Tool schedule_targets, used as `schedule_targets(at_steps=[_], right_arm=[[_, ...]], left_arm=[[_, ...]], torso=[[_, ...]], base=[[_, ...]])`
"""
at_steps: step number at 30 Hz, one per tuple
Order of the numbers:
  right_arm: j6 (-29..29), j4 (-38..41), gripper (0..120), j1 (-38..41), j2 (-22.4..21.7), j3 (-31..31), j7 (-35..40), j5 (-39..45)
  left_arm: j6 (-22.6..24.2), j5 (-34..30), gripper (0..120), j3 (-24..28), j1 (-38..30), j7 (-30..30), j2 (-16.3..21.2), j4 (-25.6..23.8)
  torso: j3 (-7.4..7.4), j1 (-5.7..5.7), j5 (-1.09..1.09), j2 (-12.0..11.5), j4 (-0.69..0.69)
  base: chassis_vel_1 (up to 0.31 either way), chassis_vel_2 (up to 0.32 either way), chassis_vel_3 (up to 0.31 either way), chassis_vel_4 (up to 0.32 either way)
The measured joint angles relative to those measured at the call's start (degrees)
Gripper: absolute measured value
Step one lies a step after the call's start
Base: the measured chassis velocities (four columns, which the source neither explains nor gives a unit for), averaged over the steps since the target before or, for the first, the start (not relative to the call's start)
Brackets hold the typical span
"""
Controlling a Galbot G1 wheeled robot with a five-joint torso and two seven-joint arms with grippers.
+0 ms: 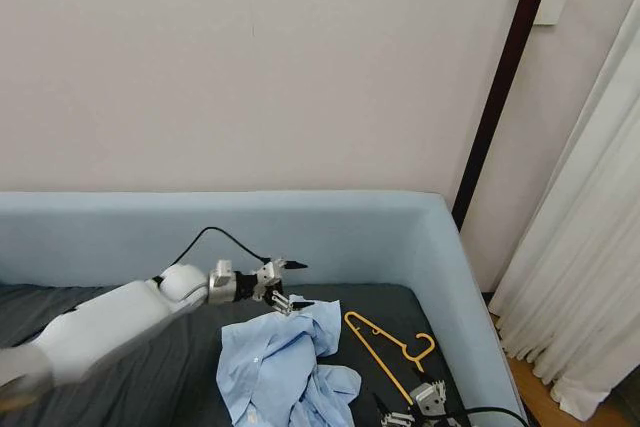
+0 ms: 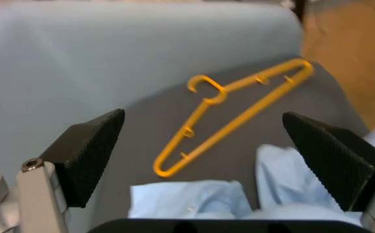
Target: Pick up the clothes from the sofa and hang them on the clothes hanger.
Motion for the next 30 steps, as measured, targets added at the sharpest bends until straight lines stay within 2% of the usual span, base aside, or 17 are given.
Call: schedule_targets(at_steps=[4,5,10,16,20,23,30], right_arm=[[1.4,0.5,100,-2.9,1.4,0.9,-0.3,-1.4],[1.4,0.5,100,-2.9,1.4,0.9,-0.3,-1.4],[1.9,1.3,100,-4.4,2.2,1.0,-0.5,-2.0],[2.0,0.8,100,-5.1,2.1,0.5,-0.5,-2.5],[2.0,1.3,100,-6.4,1.7,0.3,-0.5,-3.0],[1.9,1.8,100,-7.1,1.5,0.7,-0.5,-2.9],[1.7,2.0,100,-7.7,1.2,0.9,-0.4,-2.5]], left_arm=[[-0.1,6.2,97,1.6,-1.7,4.0,-6.9,7.8],[-0.1,6.2,97,1.6,-1.7,4.0,-6.9,7.8],[-2.5,15.1,96,0.6,-1.1,5.3,-16.3,17.0],[-1.6,18.4,96,1.5,-1.9,8.6,-20.8,22.3],[2.7,18.0,96,5.8,-5.0,14.1,-23.3,24.4],[4.1,17.3,96,7.7,-6.5,15.9,-24.8,26.2],[2.9,20.8,96,9.6,-7.0,18.3,-28.1,30.1]], torso=[[0.00,0.00,0.01,0.0,0.01],[0.00,0.00,0.01,0.0,0.01],[0.00,0.00,0.01,0.0,-0.01],[0.00,0.00,0.01,0.0,0.00],[-0.01,-0.01,0.01,0.0,0.01],[-0.01,-0.01,0.02,0.0,0.00],[-0.01,-0.01,0.01,0.0,0.01]], base=[[0.000,0.000,0.000,0.000],[0.000,0.000,0.000,0.000],[0.000,0.000,0.000,0.000],[0.000,0.000,0.000,0.000],[0.000,0.000,0.000,0.000],[0.000,0.000,0.000,0.000],[0.000,0.000,0.000,0.000]])
